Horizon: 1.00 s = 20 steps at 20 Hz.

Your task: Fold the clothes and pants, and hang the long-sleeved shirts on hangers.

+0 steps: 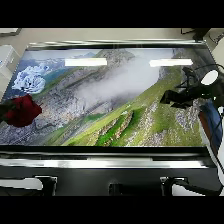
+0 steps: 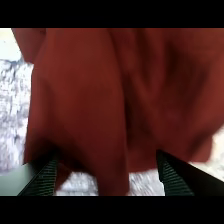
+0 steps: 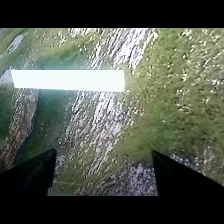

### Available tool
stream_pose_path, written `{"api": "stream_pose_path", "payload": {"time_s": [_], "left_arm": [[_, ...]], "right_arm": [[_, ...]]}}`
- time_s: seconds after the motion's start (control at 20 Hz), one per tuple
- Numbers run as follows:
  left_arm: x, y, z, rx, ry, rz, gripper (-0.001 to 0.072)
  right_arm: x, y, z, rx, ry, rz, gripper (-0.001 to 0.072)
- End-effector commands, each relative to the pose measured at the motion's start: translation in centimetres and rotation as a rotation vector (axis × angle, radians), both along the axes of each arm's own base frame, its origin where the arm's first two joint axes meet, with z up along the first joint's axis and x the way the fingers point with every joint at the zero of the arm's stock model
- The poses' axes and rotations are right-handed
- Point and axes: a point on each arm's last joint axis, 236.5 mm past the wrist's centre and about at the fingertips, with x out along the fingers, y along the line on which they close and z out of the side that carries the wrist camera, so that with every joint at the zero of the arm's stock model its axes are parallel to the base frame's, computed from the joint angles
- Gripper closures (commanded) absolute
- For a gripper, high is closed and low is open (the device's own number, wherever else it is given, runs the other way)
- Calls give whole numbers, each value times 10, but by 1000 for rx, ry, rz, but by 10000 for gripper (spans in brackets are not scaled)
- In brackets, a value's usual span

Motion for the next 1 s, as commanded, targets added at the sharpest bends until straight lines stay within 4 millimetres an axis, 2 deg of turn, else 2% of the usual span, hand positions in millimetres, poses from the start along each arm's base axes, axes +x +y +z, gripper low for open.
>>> {"api": "stream_pose_path", "payload": {"time_s": [0.0,0.05,0.1,0.15,0.2,0.25,0.3,0.35,0.4,0.45,0.5,0.55,0.6,0.65,0.75,0.8,0.9,0.95], "left_arm": [[8,-9,-35,-59,10,-52,-6],[10,-13,-41,-74,17,-56,-1],[9,-17,-44,-83,28,-63,168],[7,-20,-44,-91,38,-67,488],[6,-25,-40,-109,37,-71,683],[10,-34,-29,-133,4,-104,684],[21,-43,-8,-145,-64,-136,685],[35,-48,22,-131,-156,-145,686],[52,-53,66,-95,-280,-148,686],[70,-62,121,-47,-436,-156,685],[82,-81,179,-17,-600,-167,685],[86,-112,242,5,-763,-201,686],[79,-146,293,34,-882,-257,685],[63,-187,336,58,-976,-340,685],[22,-271,387,56,-1092,-526,685],[1,-310,401,4,-1134,-591,685],[-37,-386,407,-149,-1182,-712,685],[-51,-419,399,-212,-1172,-773,686]], "right_arm": [[-30,7,-2,28,131,11,40],[-37,10,-1,41,162,16,40],[-43,13,-1,53,186,26,40],[-48,14,0,59,205,33,40],[-52,15,0,61,221,39,40],[-55,15,0,62,231,44,40],[-57,15,1,63,241,49,40],[-59,15,1,63,242,65,41],[-59,15,1,62,238,75,41],[-59,15,1,61,238,75,41],[-57,15,1,60,232,73,41],[-57,15,1,61,230,72,41],[-57,15,1,61,232,72,41],[-58,15,1,62,236,74,41],[-61,16,1,63,247,78,41],[-63,16,1,65,256,81,41],[-69,17,2,69,278,88,41],[-72,17,3,71,293,94,41]]}}
